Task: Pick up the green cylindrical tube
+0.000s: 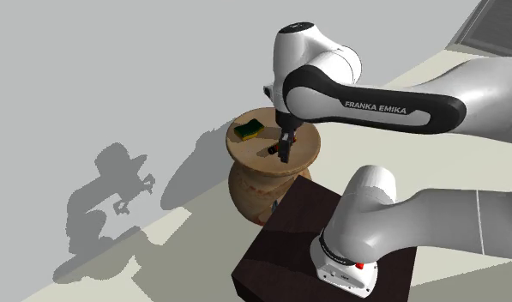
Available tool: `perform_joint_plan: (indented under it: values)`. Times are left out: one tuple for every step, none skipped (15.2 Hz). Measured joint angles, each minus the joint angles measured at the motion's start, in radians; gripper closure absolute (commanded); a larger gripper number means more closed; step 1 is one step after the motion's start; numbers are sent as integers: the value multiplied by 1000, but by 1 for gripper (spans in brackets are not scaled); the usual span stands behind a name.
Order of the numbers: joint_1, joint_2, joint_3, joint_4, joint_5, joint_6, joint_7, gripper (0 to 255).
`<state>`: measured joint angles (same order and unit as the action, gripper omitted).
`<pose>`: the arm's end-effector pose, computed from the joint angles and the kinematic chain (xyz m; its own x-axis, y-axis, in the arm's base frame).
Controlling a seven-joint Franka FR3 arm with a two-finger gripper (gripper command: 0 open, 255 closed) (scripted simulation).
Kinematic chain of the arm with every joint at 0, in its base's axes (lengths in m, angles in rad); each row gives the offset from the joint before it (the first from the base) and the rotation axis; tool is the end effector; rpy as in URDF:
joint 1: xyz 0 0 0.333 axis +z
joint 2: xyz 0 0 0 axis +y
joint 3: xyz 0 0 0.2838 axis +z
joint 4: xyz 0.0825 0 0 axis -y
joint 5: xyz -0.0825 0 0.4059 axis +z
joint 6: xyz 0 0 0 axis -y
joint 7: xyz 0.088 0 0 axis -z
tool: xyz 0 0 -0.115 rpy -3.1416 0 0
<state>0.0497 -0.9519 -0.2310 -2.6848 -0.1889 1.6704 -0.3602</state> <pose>0.3083 -0.0696 0.4524 0.9508 0.3024 -0.0670 0.3013 -0.9532 -0.0268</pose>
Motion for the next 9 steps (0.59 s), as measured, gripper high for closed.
perform_joint_plan:
  values:
    - [-4,-17,-33,-24,-35,19,-58,0]
    - [-4,-19,-66,-39,-69,41,-116,0]
    - [-4,-23,-98,-55,-102,66,-171,0]
    - [-1,-12,-132,-71,-135,102,-224,0]
    - [-2,-13,-166,-82,-168,127,-279,0]
    - [-4,1,-210,-83,-205,156,-342,0]
    - [-3,15,-253,-88,-242,192,-402,0]
    - [4,32,-287,-83,-269,218,-457,0]
    - [13,55,-327,-80,-297,253,-511,0]
